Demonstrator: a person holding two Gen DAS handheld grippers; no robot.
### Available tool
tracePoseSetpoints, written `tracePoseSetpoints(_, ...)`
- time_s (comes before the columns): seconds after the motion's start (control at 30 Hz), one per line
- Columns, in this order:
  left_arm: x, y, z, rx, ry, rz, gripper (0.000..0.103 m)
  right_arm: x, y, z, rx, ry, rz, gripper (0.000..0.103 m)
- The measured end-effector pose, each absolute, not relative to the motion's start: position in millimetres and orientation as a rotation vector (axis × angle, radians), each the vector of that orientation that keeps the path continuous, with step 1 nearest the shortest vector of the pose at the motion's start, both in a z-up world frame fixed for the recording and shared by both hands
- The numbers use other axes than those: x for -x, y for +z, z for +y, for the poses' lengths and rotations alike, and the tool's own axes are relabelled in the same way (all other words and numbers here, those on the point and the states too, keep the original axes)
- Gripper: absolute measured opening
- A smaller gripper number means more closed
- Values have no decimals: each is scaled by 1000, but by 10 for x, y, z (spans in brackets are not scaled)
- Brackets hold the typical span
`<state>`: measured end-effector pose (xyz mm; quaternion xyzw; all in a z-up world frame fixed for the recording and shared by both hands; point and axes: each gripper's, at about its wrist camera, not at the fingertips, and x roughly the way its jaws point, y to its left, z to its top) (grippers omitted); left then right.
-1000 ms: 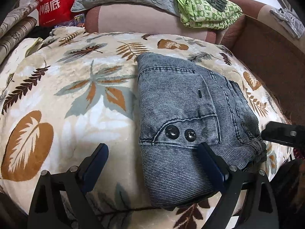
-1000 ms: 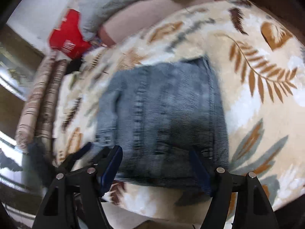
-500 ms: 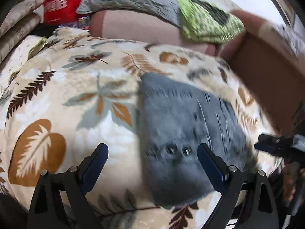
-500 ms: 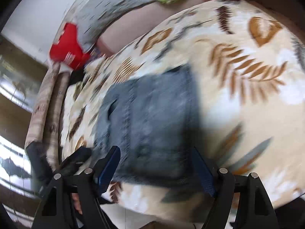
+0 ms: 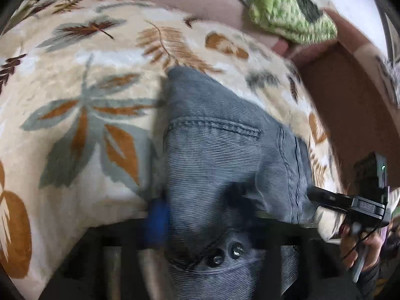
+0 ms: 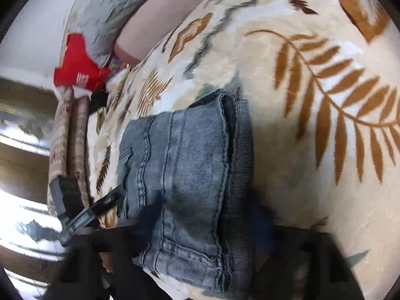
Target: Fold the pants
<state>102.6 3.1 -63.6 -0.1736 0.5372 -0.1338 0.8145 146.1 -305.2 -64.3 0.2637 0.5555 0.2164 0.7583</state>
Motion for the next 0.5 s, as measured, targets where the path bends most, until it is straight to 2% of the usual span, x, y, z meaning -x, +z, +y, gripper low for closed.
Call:
tracePoseSetpoints(0.1,-1053,-632,-1,360,-279,1152,40,-1534,-738,-3008,-531,457,1246,31)
tracePoseSetpoints(0.17,-1068,-680,44,410,-285,1154,46,-1588,-796,-3027,-554,447,1257,36)
tracePoseSetpoints(0.23,-1082,-723,79,455,-294,1154,48,-1591,-806,-3022,-571,437,1258,37)
tracePoseSetpoints(0.27,-1076,-710,62,438,-292,1147,44,-1573,-786,-3027,-549,435,1252,37)
tracePoseSetpoints(0.3,-1067,-684,44,415,-294,1139,38,-1547,-758,-3021,-520,434,1247,30)
tracePoseSetpoints(0.33,-1040,-646,29,392,-299,1126,26,-1524,-702,-2974,-483,430,1241,22)
tracePoseSetpoints(0.37,-1012,-583,6,365,-304,1107,20,-1495,-637,-2949,-464,430,1231,15)
tracePoseSetpoints(0.5,-935,-327,97,360,-317,1041,16,-1377,-241,-2792,-375,441,1159,13)
